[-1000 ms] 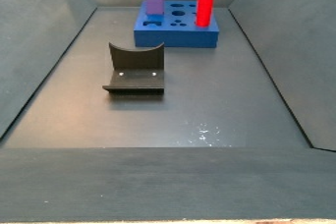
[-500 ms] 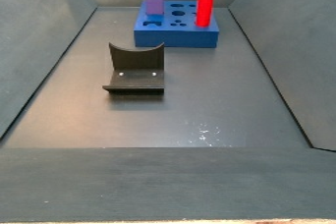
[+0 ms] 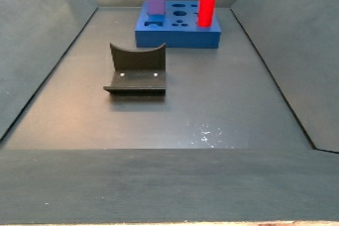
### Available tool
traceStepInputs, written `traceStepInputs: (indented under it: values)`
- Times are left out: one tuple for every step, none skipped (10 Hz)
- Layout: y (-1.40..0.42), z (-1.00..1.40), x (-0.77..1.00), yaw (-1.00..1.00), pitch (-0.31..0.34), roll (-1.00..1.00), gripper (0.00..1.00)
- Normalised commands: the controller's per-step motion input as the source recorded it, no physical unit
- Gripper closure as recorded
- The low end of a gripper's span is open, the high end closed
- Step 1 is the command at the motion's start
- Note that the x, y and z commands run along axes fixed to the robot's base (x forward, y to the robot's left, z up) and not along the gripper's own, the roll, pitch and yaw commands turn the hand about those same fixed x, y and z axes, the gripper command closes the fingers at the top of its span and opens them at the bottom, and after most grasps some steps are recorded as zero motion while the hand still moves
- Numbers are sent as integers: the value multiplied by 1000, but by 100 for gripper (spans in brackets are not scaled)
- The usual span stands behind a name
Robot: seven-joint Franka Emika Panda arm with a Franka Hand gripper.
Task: Pick up the rectangle object. Move up. Place the rectangle object on the fixture. Regrasp the rectangle object. Move to above the board. Insert the rectangle object.
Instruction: Insert the rectangle object.
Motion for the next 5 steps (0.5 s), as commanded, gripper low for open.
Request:
traceStepInputs:
  values:
    - [-560, -486, 857, 43, 46, 89, 100]
    - [-440, -474, 683, 226, 0, 263, 100]
    - [-329, -360, 609, 326, 0, 203, 100]
    - [-286, -174, 586, 357, -81, 160, 100]
    - [-160, -74, 580, 394, -106, 129, 100]
